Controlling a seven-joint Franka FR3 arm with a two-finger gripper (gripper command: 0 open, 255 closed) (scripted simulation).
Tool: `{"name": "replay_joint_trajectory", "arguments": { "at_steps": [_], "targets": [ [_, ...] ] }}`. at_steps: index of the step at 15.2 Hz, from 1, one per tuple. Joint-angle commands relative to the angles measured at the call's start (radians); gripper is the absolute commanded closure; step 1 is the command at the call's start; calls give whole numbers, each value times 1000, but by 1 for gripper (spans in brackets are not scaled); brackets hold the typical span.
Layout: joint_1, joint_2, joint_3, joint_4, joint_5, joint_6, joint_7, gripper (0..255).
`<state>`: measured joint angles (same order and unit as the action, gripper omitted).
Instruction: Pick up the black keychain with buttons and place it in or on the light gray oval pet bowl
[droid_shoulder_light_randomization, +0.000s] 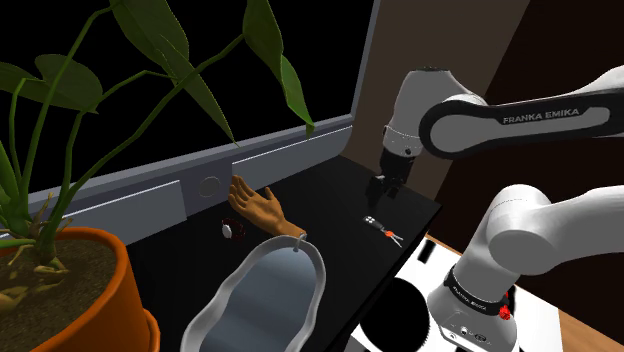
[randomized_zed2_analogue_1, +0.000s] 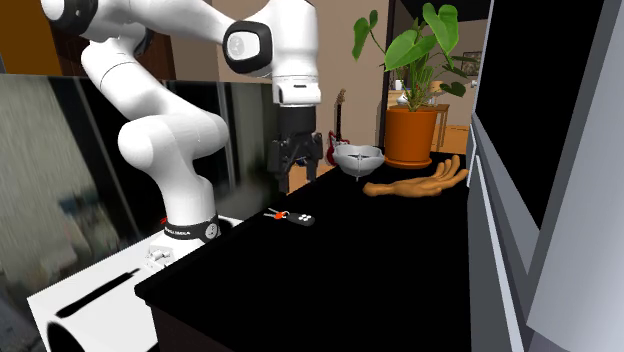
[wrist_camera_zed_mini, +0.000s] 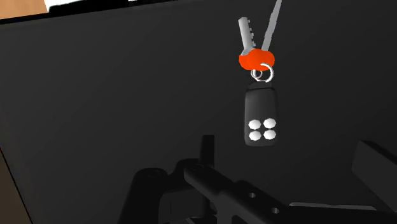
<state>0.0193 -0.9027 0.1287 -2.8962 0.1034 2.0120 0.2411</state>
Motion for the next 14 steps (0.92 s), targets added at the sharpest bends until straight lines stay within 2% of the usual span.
{"name": "replay_joint_trajectory", "arguments": {
  "at_steps": [1,10,14],
  "targets": [
    [12,-12,23,-54,11,23,25,0],
    [20,60,41,-139,29,175,30,0],
    [20,60,41,-139,29,175,30,0]
  ]
}}
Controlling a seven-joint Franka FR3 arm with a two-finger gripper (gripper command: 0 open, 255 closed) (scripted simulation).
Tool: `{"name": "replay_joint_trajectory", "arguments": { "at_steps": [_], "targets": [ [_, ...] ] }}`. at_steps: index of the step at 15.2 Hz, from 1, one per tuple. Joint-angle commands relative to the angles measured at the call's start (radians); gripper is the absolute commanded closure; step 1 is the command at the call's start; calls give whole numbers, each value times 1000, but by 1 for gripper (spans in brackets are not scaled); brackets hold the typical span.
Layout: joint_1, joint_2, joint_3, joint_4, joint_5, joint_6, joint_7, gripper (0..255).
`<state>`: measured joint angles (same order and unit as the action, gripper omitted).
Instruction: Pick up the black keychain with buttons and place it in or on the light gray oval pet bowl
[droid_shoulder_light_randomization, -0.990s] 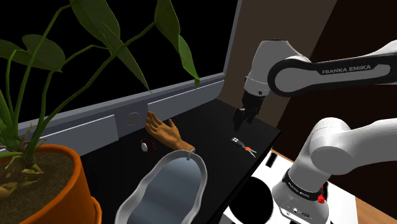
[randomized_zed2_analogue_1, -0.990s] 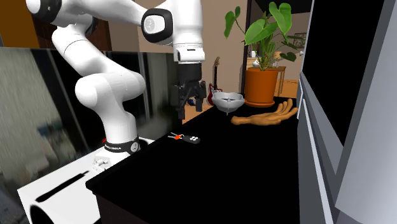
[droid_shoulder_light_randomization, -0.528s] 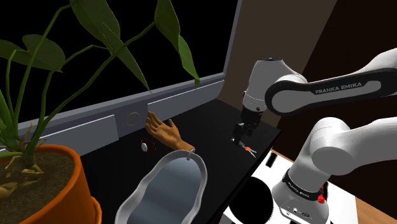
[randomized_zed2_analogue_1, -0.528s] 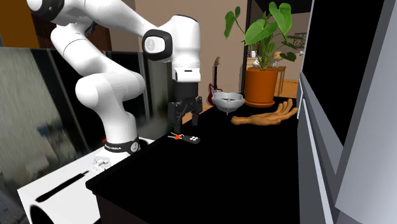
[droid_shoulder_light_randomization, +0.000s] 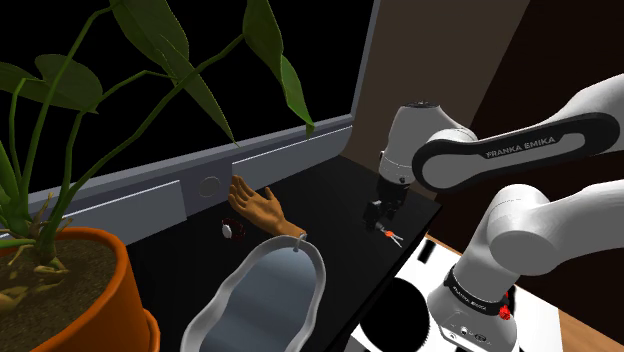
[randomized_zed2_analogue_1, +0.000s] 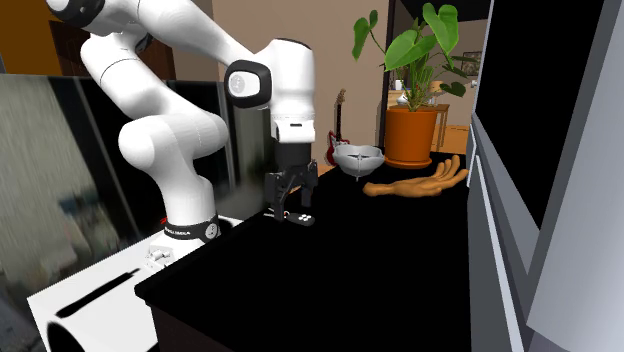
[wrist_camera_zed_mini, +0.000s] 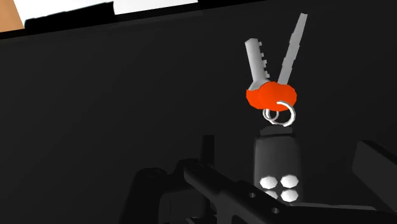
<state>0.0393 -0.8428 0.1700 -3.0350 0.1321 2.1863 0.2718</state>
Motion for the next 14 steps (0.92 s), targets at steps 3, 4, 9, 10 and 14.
{"name": "replay_joint_trajectory", "arguments": {
  "at_steps": [3,4,9,10,14],
  "targets": [
    [0,0,0,-1,0,1,0,0],
    [0,0,0,-1,0,1,0,255],
    [0,0,0,-1,0,1,0,255],
    [0,0,0,-1,0,1,0,255],
    [-1,-12,-2,8,-2,-20,0,255]
  ]
}}
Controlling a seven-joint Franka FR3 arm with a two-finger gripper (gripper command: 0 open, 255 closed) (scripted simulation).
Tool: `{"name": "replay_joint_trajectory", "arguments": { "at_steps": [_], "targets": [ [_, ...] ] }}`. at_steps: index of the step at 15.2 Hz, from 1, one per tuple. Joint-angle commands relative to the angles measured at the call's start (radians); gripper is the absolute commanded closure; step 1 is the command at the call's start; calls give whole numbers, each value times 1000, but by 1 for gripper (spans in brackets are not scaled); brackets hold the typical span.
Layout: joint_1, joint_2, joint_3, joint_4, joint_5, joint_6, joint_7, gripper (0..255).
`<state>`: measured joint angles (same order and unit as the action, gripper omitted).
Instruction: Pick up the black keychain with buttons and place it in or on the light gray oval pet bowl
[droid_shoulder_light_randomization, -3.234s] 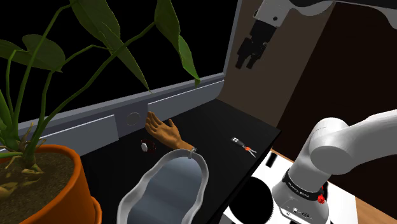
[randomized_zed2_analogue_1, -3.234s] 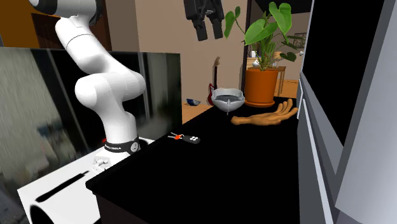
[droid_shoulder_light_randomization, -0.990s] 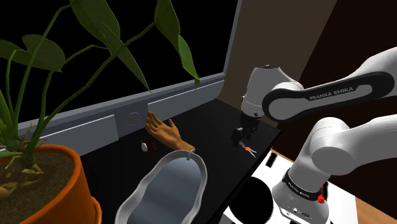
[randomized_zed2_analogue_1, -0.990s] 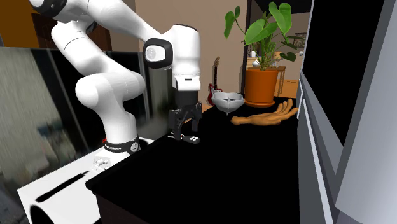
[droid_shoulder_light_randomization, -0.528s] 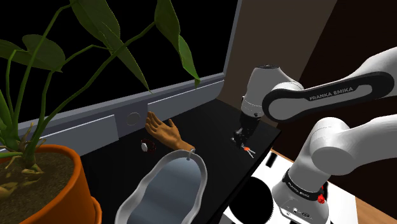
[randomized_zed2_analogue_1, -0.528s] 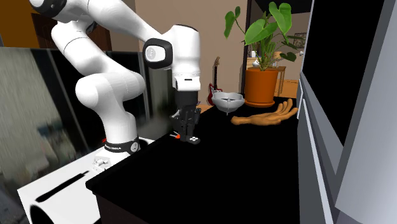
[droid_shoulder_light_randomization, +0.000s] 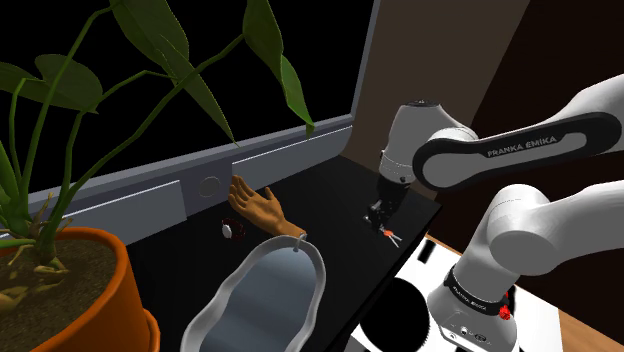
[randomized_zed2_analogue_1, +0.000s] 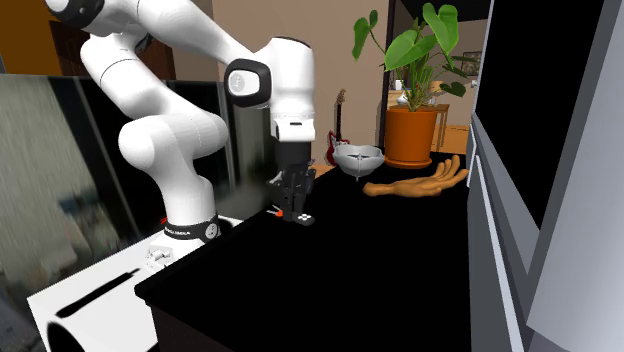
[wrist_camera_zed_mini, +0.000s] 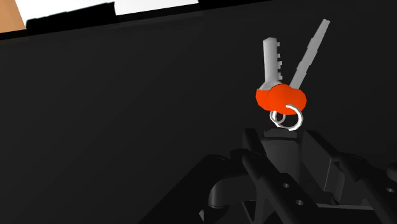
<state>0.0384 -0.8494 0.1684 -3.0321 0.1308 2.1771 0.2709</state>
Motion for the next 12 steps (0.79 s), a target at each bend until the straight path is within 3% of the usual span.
{"name": "replay_joint_trajectory", "arguments": {
  "at_steps": [1,12],
  "targets": [
    [-1,-16,-2,14,-3,-30,0,255],
    [-11,-99,-22,129,-24,-227,-2,255]
  ]
}}
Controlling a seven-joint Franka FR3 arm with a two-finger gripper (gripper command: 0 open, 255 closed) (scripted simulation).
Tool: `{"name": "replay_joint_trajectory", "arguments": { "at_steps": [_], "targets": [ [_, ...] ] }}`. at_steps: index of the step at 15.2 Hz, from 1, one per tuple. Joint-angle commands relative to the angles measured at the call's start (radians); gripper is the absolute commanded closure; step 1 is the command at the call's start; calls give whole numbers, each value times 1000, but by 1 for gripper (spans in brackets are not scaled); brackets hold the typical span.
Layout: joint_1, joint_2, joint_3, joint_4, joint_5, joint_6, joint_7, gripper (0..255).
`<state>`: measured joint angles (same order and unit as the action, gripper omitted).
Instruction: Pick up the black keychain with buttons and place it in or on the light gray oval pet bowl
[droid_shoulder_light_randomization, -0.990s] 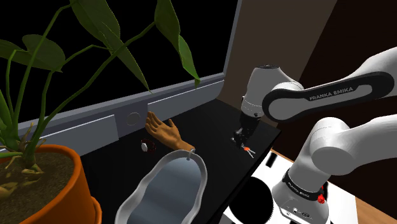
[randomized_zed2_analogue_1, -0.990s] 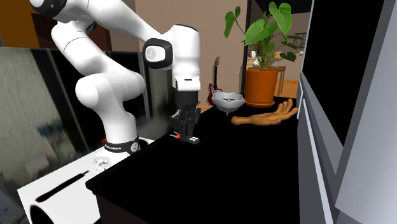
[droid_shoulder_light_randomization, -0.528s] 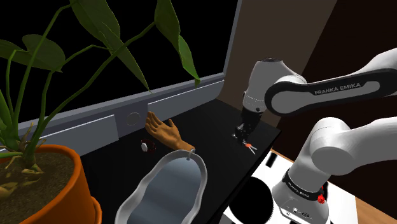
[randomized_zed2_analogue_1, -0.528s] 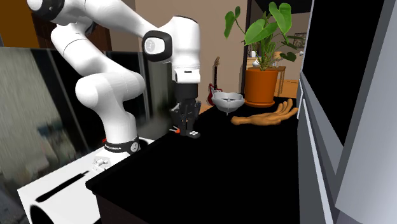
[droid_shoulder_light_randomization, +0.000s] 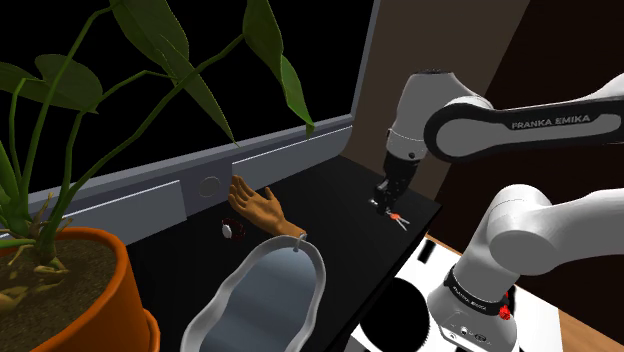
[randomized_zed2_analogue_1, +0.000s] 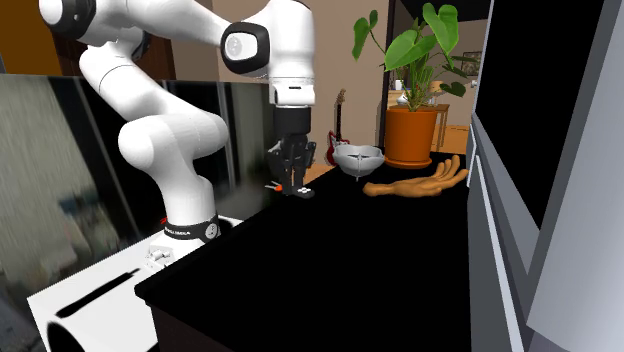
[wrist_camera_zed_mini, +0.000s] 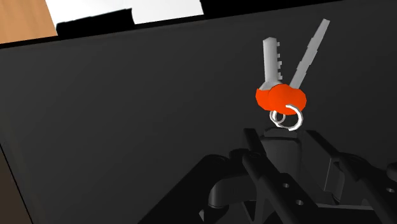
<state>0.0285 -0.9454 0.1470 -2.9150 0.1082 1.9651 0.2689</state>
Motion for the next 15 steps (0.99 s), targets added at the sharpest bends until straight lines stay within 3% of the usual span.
{"name": "replay_joint_trajectory", "arguments": {
  "at_steps": [1,15],
  "targets": [
    [-2,-7,-3,23,-3,-30,0,255],
    [-13,-27,-23,202,-24,-230,-1,255]
  ]
}}
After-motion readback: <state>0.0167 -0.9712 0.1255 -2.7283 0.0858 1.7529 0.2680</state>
